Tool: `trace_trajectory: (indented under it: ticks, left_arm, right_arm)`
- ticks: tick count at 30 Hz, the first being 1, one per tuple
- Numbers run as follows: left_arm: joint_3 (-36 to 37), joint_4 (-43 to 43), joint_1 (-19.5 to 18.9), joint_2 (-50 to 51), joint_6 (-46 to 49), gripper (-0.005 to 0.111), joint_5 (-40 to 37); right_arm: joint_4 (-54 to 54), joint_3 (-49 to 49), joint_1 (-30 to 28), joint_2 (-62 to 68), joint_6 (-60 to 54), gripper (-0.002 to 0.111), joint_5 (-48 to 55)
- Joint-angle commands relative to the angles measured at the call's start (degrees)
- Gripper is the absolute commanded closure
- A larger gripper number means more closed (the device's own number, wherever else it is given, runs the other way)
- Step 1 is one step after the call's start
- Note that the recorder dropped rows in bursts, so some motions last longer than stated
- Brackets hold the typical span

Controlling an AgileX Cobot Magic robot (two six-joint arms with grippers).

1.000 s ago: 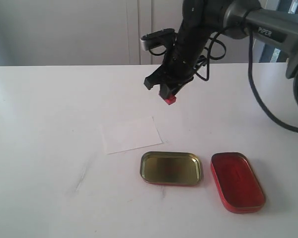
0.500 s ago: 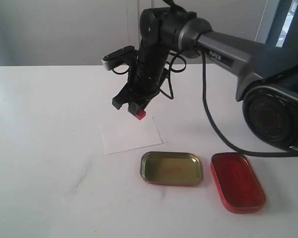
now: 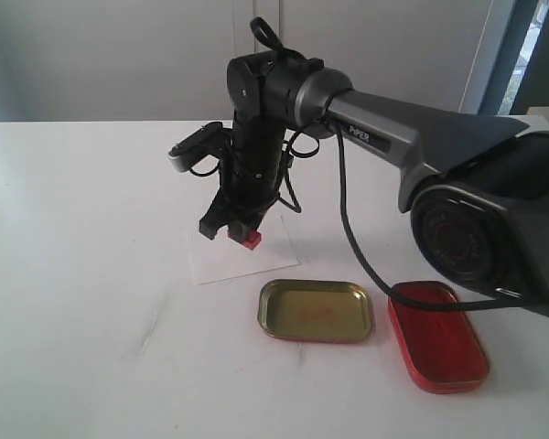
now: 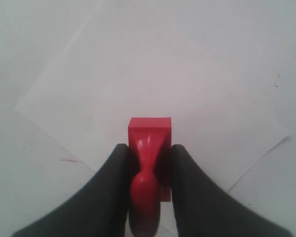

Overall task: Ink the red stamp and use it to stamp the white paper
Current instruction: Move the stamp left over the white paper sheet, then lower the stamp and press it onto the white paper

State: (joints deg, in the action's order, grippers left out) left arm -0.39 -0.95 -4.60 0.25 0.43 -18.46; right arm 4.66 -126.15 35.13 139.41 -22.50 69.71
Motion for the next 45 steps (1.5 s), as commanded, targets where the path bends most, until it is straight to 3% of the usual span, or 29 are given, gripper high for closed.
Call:
trace_trajectory:
  ticks: [1, 45]
  left_arm:
    - [0.39, 0.22, -0.04, -0.25, 0.03, 0.107, -0.56]
    - [0.39, 0.22, -0.04, -0.25, 0.03, 0.107, -0.56]
  right_arm:
    - [-0.41, -0.64, 0.32, 0.0, -1.22, 0.108, 0.25]
    - [5.81, -0.63, -3.16, 0.1, -1.68, 0.108, 0.25]
